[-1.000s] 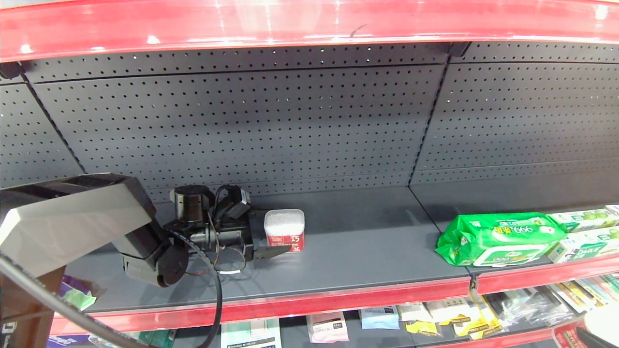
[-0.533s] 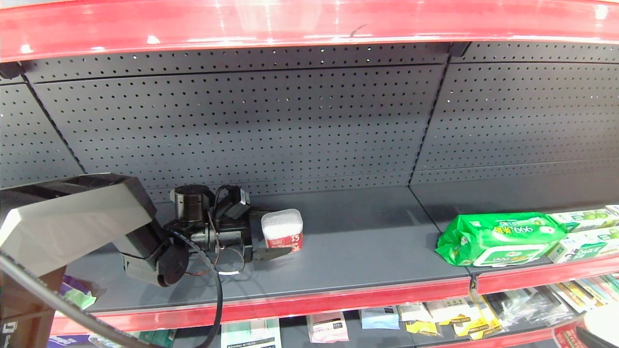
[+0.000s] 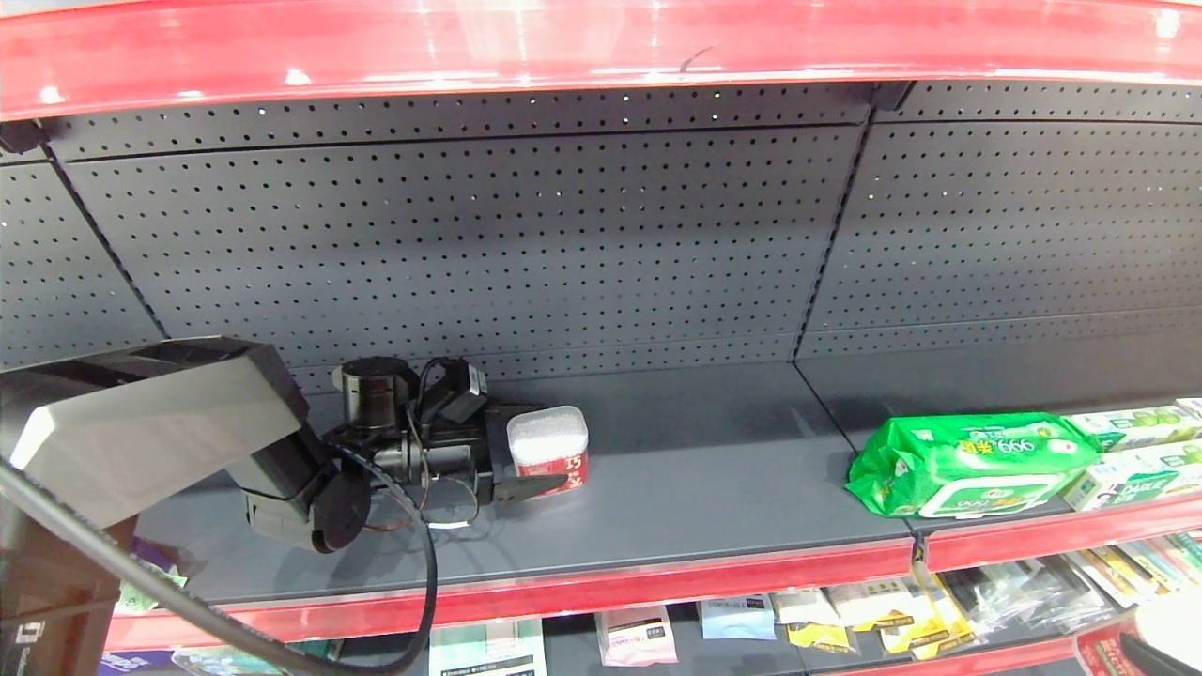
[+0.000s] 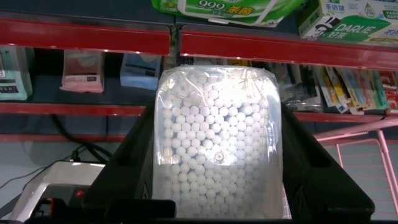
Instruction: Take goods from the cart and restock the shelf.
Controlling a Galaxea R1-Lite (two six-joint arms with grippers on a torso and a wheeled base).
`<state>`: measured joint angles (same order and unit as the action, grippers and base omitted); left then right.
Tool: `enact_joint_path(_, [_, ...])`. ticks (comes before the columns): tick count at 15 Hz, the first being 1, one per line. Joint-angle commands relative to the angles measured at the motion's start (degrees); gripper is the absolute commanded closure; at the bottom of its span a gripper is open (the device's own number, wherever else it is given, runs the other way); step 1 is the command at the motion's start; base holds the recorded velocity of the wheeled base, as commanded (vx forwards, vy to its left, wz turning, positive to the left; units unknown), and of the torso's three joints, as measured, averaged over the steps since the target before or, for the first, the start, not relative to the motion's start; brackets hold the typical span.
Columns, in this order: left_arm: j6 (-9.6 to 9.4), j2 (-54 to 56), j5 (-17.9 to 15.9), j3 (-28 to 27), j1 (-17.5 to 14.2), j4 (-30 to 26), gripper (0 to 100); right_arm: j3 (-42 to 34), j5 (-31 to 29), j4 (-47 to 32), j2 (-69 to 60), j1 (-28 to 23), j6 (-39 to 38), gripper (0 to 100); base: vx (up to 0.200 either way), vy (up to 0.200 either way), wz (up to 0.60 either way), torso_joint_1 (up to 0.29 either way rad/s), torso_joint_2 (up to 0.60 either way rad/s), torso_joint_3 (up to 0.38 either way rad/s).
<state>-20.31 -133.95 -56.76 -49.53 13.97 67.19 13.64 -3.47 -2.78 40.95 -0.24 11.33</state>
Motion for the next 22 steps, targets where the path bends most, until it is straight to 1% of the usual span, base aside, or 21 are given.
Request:
enact_joint_path(1, [0.01,-0.7,0.1,-0.6,0.0,0.0,0,0.2,0.0,0.1,0.1,0.0,0.0,100,0.0,0.0,0.0,0.0,0.0,0.0])
enact_joint_path(9, [0.53,-0.6,0.2,-0.2,0.0,-0.3,0,0.3,-0.1,0.1,0.5,0.0,-0.1,100,0.0,0.0,0.0,0.0,0.0,0.0])
enact_joint_path(10, [1.06,-0.6,0.3,-0.1,0.0,-0.3,0,0.3,-0.1,0.1,0.5,0.0,-0.1,100,0.0,0.0,0.0,0.0,0.0,0.0])
enact_joint_path(12, [1.06,-0.6,0.9,-0.2,0.0,-0.4,0,0.3,0.0,0.1,0.6,0.0,-0.1,100,0.0,0.0,0.0,0.0,0.0,0.0])
enact_joint_path(15, [1.06,-0.6,0.9,-0.4,0.0,-1.5,0,0.4,0.0,0.1,1.1,0.0,-0.2,100,0.0,0.0,0.0,0.0,0.0,0.0])
enact_joint_path(22, [1.06,-1.8,1.1,-1.4,0.0,-2.0,0,0.4,0.0,0.1,1.5,0.0,-0.3,100,0.0,0.0,0.0,0.0,0.0,0.0])
